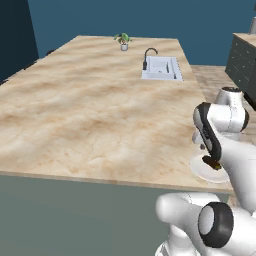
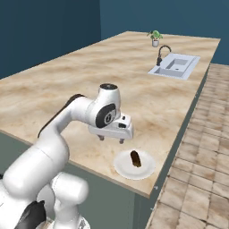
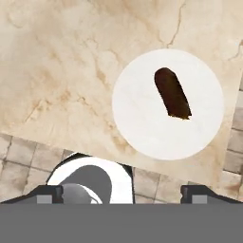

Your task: Pick the sweet potato from the microwave and place it on plate located on the counter.

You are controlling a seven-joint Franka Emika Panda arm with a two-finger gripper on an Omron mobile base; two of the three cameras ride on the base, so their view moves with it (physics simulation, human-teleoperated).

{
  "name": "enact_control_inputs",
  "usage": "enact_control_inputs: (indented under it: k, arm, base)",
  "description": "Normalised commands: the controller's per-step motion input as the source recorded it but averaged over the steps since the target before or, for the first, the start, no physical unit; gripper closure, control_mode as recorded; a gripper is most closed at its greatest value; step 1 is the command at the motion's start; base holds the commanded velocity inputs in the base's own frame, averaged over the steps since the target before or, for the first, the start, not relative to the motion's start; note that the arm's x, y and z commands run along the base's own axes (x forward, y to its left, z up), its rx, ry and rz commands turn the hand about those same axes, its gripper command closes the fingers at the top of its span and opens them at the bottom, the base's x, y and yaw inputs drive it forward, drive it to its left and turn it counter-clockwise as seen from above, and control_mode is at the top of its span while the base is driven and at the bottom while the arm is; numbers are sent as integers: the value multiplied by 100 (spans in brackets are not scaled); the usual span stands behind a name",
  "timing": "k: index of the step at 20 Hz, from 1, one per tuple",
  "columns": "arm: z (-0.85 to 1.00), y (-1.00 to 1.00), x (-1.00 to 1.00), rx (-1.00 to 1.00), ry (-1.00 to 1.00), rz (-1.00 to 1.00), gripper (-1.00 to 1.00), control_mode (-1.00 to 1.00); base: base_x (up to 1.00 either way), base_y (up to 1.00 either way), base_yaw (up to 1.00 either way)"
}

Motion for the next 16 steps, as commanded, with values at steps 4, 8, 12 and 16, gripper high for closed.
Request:
enact_control_inputs:
  k: [4,8,12,16]
  arm:
    - [75,92,-73,-8,0,0,-100,-100]
    - [78,72,-73,-1,0,0,-100,-100]
    - [55,18,-51,0,-4,0,-100,-100]
    - [2,-3,-23,0,-1,0,-100,-100]
  base:
    - [0,0,0]
    - [0,0,0]
    - [0,0,0]
    - [0,0,0]
